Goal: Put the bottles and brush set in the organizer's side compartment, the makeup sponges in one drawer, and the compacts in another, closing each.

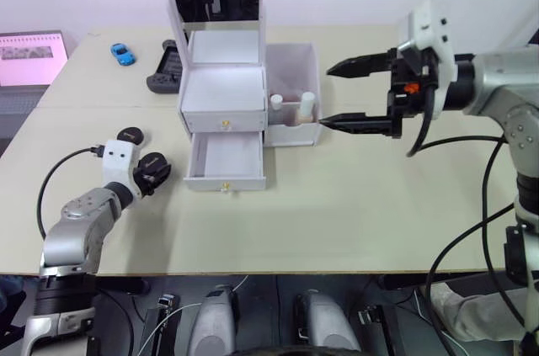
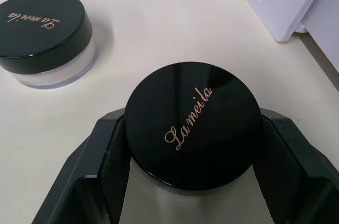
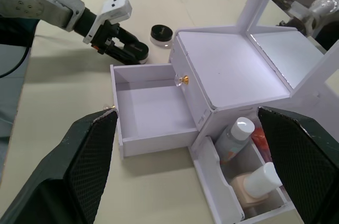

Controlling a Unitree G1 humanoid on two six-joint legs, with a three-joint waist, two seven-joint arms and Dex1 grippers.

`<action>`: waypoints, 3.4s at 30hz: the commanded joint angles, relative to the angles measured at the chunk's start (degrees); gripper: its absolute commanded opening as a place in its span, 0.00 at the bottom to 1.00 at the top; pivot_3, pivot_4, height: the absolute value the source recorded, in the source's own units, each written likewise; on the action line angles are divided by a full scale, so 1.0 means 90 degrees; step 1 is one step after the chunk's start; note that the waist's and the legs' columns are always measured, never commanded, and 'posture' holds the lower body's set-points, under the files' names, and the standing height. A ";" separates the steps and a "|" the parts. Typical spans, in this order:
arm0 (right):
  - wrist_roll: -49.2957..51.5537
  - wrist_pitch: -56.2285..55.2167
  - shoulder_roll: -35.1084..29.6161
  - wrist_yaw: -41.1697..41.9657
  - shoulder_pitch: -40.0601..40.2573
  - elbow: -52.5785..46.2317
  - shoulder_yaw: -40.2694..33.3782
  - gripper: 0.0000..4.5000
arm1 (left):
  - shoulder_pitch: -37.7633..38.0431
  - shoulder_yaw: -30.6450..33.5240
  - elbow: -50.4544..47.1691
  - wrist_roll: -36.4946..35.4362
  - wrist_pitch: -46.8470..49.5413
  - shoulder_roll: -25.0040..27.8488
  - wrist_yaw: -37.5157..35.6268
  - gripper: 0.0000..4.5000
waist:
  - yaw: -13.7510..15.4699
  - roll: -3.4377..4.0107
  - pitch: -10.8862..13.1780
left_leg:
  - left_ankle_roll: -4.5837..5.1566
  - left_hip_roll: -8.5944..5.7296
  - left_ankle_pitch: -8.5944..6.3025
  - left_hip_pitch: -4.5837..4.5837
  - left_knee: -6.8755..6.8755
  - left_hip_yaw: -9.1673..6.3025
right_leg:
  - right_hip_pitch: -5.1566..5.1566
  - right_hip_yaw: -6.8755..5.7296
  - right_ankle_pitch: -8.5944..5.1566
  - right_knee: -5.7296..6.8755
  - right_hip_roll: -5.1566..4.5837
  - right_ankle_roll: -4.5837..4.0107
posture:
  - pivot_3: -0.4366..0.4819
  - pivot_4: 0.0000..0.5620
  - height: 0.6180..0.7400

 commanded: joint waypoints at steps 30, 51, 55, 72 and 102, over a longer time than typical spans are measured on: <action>0.0018 0.0138 -0.0184 -0.0310 -0.0095 -0.0315 -0.0277 1.00 | -0.1329 -0.1335 -0.1547 -0.0845 0.1003 0.0583 -0.1066 0.59 | 0.0003 -0.0002 0.0002 | 0.0001 -0.0001 0.0001 -0.0001 0.0002 -0.0004 | 0.0000 0.0001 0.0000 0.0001 0.0003 0.0000 | 0.48 0.27 1.00; -0.0055 -0.0501 -0.0183 0.0094 0.0022 0.0308 -0.0357 1.00 | -0.0578 -0.0012 -0.2377 -0.1363 0.1558 0.1053 -0.1376 0.99 | -0.0008 -0.0003 0.0002 | 0.0001 0.0000 0.0001 0.0000 0.0002 -0.0004 | 0.0001 0.0002 0.0000 0.0001 0.0003 0.0000 | 0.48 0.27 1.00; -0.0232 -0.1314 -0.0359 0.0600 0.0441 0.1116 -0.0625 1.00 | 0.0248 0.0972 -0.2502 -0.1587 0.1226 0.1299 -0.1766 0.99 | -0.0016 -0.0003 0.0003 | 0.0001 0.0000 0.0001 0.0000 0.0002 -0.0003 | 0.0001 0.0002 -0.0001 -0.0002 0.0003 0.0000 | 0.48 0.27 1.00; -0.1462 -0.3806 -0.0271 0.1199 0.0862 0.4828 -0.0727 1.00 | 0.3427 0.3596 -0.0031 -0.0551 -0.0982 0.0699 -0.1559 0.99 | -0.0030 0.0009 0.0005 | -0.0001 0.0002 0.0000 0.0004 -0.0005 0.0010 | -0.0006 0.0003 -0.0002 -0.0004 -0.0002 -0.0003 | 0.48 0.27 1.00; -0.0721 -0.1139 -0.0178 0.0526 0.0160 0.1096 -0.0610 1.00 | -0.1643 0.1115 0.3108 0.0239 -0.2721 -0.0579 0.0531 0.99 | 0.0139 -0.0001 -0.0001 | -0.0003 -0.0002 0.0003 0.0004 0.0008 0.0005 | 0.0005 0.0000 0.0002 0.0010 0.0002 0.0004 | 0.48 0.27 1.00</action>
